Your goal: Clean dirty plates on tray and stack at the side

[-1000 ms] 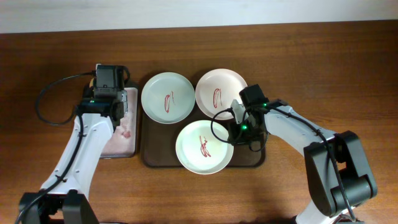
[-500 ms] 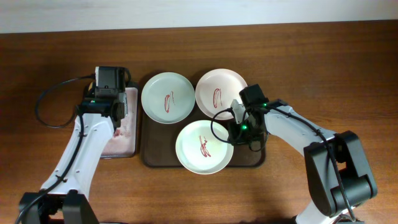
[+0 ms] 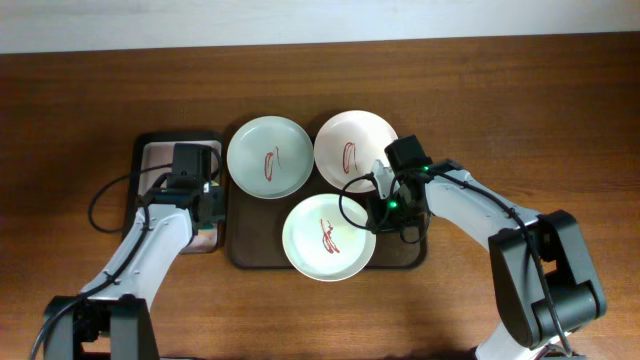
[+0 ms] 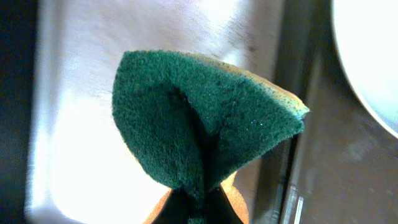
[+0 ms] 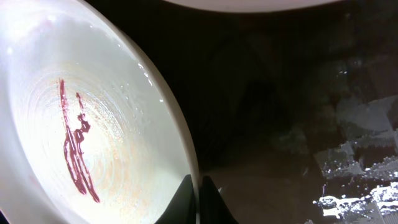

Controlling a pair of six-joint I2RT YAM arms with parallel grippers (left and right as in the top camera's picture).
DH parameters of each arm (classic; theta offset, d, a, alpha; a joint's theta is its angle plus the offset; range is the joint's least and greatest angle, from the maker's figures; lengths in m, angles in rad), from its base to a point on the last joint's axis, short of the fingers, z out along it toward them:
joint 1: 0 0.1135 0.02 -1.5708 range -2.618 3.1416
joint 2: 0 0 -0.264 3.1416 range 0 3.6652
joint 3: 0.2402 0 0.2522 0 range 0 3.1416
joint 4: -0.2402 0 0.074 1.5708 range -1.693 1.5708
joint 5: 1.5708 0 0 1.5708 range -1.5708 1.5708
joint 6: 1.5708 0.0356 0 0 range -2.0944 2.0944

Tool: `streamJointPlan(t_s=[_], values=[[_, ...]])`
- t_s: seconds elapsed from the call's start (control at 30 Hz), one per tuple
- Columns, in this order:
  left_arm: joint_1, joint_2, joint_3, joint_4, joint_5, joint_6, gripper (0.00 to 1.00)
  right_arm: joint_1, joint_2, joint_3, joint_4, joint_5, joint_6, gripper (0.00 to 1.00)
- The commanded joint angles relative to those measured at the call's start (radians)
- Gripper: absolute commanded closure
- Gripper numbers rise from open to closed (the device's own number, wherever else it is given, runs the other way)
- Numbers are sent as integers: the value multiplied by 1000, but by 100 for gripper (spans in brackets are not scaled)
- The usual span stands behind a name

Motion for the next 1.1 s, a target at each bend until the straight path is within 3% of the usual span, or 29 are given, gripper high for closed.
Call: streamJointPlan(t_s=[0.0,0.2,0.63,0.9,1.07], values=[[-1,-19,-32,18,121,-13,100,6,6,16,0,-10,5,96],[-1,-19,-32,26,192,-13,100,6,6,16,0,-10,5,96],[-3,-89,46,-8,175,-12,100,6,6,16,1,-9,5,96],[-45,-148,93,-5,673,-14,100,6,6,16,1,-10,5,92],[-144,-86,92,0,714,-123,100,6,6,16,1,-10,5,92]])
